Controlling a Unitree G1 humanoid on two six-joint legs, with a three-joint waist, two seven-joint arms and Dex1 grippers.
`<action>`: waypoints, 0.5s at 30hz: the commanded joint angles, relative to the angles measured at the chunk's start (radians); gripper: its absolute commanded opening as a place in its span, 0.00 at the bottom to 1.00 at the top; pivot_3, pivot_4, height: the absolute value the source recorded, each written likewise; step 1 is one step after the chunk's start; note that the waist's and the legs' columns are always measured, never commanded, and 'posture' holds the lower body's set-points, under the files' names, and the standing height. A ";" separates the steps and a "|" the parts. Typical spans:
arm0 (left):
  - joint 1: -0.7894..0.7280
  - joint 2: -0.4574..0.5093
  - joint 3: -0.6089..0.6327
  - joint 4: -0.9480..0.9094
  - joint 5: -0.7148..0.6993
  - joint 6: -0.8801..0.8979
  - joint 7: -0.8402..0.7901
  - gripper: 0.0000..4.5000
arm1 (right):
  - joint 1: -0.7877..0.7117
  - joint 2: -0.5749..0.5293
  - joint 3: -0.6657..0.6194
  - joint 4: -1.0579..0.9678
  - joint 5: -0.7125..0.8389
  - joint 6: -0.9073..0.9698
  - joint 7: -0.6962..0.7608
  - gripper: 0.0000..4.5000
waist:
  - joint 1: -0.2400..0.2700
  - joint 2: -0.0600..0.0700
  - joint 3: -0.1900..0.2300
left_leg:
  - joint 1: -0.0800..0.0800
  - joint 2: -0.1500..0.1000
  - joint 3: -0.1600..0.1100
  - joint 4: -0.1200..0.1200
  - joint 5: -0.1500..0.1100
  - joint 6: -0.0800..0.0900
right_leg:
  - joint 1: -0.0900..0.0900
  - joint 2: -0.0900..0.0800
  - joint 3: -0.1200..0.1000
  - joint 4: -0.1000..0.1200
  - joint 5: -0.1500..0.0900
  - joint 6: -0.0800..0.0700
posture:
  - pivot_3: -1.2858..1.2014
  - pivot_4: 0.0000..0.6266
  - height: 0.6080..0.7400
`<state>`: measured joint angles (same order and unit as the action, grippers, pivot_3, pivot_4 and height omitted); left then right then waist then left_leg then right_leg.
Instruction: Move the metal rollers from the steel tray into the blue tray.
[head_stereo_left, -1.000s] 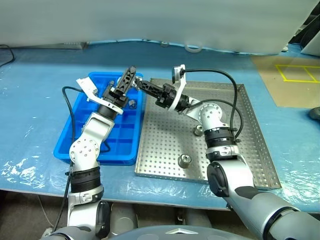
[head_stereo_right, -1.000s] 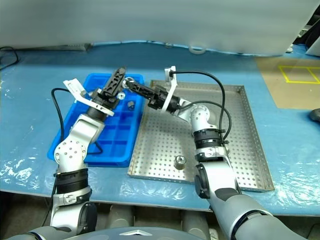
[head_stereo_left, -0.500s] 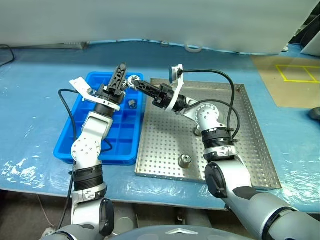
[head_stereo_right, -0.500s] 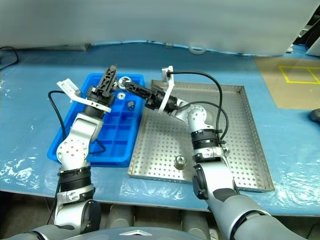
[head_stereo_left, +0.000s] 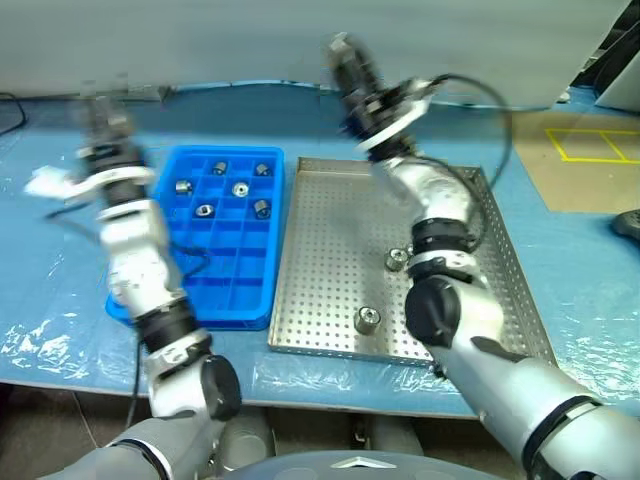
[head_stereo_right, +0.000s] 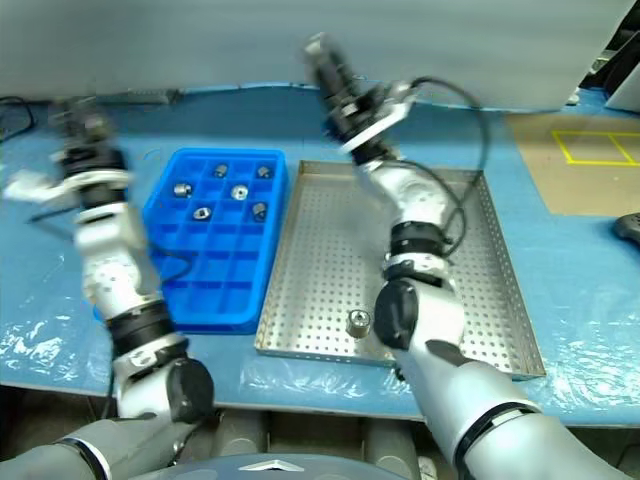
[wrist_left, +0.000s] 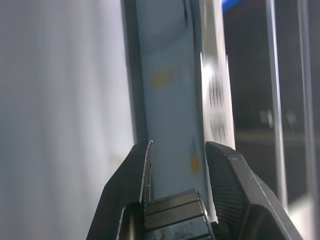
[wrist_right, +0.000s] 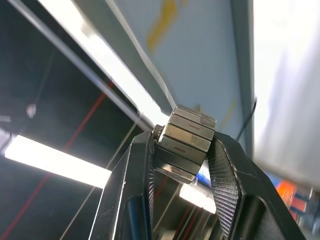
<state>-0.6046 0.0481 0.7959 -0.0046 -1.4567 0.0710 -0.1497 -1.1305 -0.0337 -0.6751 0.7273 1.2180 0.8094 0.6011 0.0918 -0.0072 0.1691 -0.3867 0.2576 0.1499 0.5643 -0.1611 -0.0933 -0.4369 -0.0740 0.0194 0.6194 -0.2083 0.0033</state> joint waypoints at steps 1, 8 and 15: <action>0.010 0.050 -0.084 -0.069 0.075 0.042 -0.002 0.32 | -0.005 0.047 0.055 -0.005 -0.014 0.035 0.006 0.26 | 0.002 0.000 0.000 | -0.002 0.000 0.000 0.000 0.000 0.000 | -0.001 0.000 -0.002 0.001 0.000 0.000 | 0.52 0.24 1.00; 0.301 0.367 -0.340 -0.271 0.457 0.270 0.004 0.32 | 0.059 0.051 0.249 -0.088 -0.175 0.058 0.089 0.26 | 0.006 -0.001 0.000 | -0.012 0.002 -0.004 0.002 0.000 0.000 | -0.004 -0.003 -0.013 0.000 0.000 0.000 | 0.53 0.24 1.00; 0.537 0.483 -0.289 -0.381 0.616 0.302 0.028 0.32 | 0.070 0.043 0.307 -0.096 -0.228 0.067 0.143 0.26 | 0.008 -0.001 0.000 | -0.012 0.004 -0.006 0.002 0.005 -0.007 | -0.004 -0.003 -0.015 0.003 -0.002 -0.003 | 0.55 0.24 1.00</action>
<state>-0.0736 0.5216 0.4686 -0.3083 -0.8709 0.3957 -0.1340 -1.0454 0.0075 -0.3895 0.6723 0.9949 0.8731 0.7141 0.1002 -0.0078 0.1687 -0.3983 0.2616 0.1440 0.5660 -0.1557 -0.1004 -0.4401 -0.0773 0.0039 0.6218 -0.2105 -0.0003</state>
